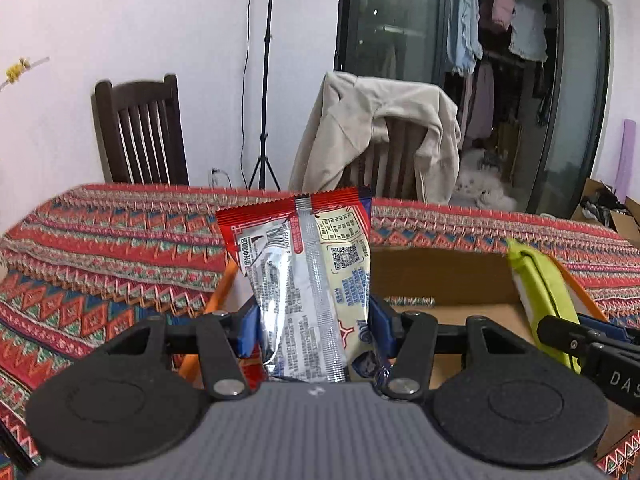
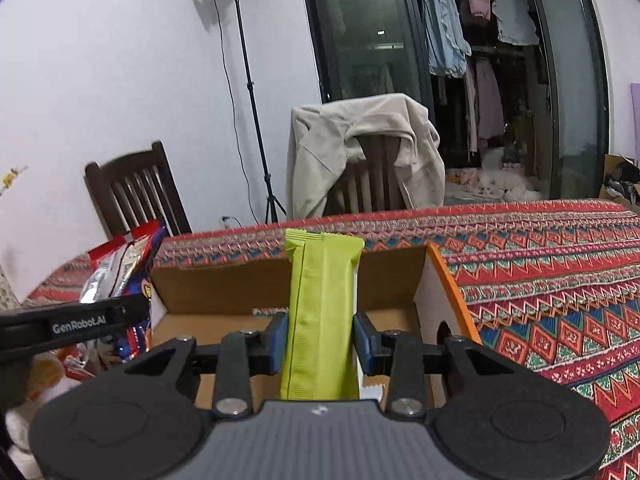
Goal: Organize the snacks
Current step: 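Carry both packets over the cardboard box and open both grippers to drop them, then withdraw both tools from the box back toward the snack pile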
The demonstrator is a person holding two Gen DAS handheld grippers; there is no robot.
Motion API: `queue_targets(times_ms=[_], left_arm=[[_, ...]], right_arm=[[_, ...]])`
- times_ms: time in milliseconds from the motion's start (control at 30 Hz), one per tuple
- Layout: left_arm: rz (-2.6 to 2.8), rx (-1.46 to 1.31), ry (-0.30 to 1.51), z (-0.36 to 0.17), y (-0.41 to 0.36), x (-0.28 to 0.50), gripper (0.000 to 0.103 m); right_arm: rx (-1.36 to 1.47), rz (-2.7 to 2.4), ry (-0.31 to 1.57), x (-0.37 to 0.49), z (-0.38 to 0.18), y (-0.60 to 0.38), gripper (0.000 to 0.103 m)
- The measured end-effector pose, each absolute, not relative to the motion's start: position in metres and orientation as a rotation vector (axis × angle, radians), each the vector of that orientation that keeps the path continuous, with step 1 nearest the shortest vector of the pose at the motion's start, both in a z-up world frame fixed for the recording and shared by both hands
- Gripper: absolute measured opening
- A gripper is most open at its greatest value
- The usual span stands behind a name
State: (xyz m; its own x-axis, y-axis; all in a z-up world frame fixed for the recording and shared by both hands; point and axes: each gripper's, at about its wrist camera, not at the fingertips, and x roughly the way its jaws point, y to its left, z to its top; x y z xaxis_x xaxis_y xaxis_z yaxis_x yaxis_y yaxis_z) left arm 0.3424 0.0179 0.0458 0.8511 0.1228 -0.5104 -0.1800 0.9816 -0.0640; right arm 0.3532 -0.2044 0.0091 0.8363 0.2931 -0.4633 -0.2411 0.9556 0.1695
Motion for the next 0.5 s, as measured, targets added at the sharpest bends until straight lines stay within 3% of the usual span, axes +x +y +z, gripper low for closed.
queue_targets(times_ms=[200,233,267,300,333,367,433,500], left_arm=[[0.156,-0.113,0.557,0.039,0.02,0.346,0.06],[0.149,-0.116,0.554,0.039,0.02,0.344,0.072],[0.149,-0.116,0.545,0.041,0.019,0.343,0.087],[0.156,-0.109,0.536,0.042,0.018,0.341,0.094],[0.166,-0.099,0.52,0.044,0.016,0.338,0.103],[0.167,-0.092,0.506,0.045,0.014,0.335,0.103],[0.164,-0.078,0.507,0.047,0.011,0.334,0.103],[0.167,-0.066,0.507,0.047,0.008,0.332,0.103]], right_arm=[[0.097,0.255,0.512,0.356,0.003,-0.205,0.034],[0.101,0.258,0.517,0.356,0.003,-0.206,0.04],[0.105,0.26,0.522,0.356,0.003,-0.207,0.056],[0.111,0.26,0.522,0.355,0.003,-0.208,0.066],[0.115,0.258,0.517,0.354,0.003,-0.208,0.082],[0.116,0.254,0.511,0.353,0.004,-0.21,0.089],[0.124,0.252,0.502,0.35,0.006,-0.212,0.09],[0.128,0.246,0.501,0.35,0.008,-0.214,0.101]])
